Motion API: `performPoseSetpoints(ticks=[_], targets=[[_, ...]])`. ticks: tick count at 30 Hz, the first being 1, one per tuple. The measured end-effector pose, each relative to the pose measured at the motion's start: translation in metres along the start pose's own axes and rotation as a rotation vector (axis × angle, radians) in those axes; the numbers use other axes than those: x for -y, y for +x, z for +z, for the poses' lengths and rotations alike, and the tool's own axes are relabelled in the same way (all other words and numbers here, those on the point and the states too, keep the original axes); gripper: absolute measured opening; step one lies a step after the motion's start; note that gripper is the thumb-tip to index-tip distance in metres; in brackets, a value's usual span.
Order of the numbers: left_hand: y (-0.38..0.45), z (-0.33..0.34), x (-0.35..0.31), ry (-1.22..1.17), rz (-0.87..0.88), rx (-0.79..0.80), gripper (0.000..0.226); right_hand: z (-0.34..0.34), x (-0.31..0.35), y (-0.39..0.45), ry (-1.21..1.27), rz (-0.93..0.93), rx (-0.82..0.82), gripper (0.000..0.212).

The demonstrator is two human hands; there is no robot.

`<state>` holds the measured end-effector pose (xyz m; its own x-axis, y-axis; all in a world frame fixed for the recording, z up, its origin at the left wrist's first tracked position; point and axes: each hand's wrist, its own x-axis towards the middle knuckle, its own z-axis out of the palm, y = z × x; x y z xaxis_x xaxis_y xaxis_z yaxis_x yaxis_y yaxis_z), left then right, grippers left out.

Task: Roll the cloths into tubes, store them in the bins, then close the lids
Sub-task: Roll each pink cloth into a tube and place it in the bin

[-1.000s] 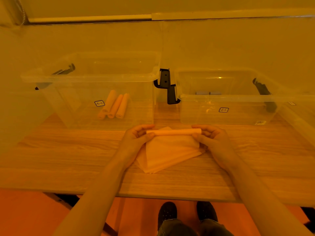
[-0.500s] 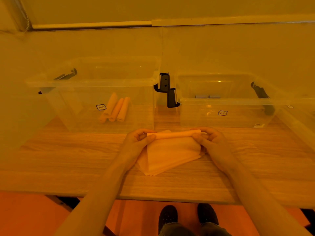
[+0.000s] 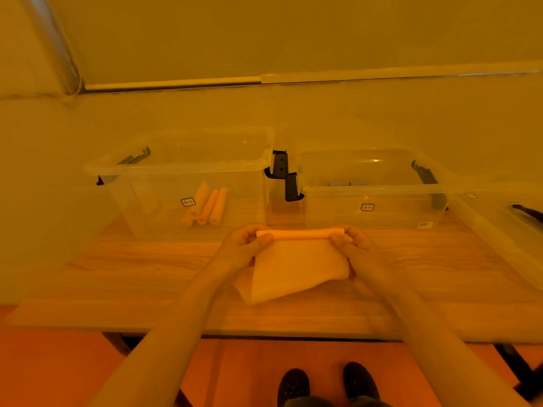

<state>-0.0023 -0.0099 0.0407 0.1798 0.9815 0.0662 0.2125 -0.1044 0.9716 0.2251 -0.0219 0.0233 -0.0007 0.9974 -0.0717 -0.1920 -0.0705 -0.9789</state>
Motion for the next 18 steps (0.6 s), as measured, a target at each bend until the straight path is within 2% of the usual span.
performPoseSetpoints(ticks=[3, 7, 12, 18], targets=[[-0.009, 0.000, -0.009, -0.021, -0.011, -0.002, 0.009, 0.001, 0.008, -0.011, 0.061, 0.078, 0.038, 0.016], [-0.012, 0.001, -0.017, -0.009, -0.025, -0.007, 0.011, 0.000, 0.015, -0.020, 0.081, 0.075, 0.044, 0.022], [-0.009, -0.004, -0.011, -0.017, -0.018, -0.018, 0.016, 0.003, 0.020, -0.017, -0.150, 0.017, 0.006, 0.013], [-0.004, -0.006, 0.017, -0.045, -0.078, -0.084, 0.017, 0.016, 0.009, 0.000, -0.252, 0.011, -0.046, 0.009]])
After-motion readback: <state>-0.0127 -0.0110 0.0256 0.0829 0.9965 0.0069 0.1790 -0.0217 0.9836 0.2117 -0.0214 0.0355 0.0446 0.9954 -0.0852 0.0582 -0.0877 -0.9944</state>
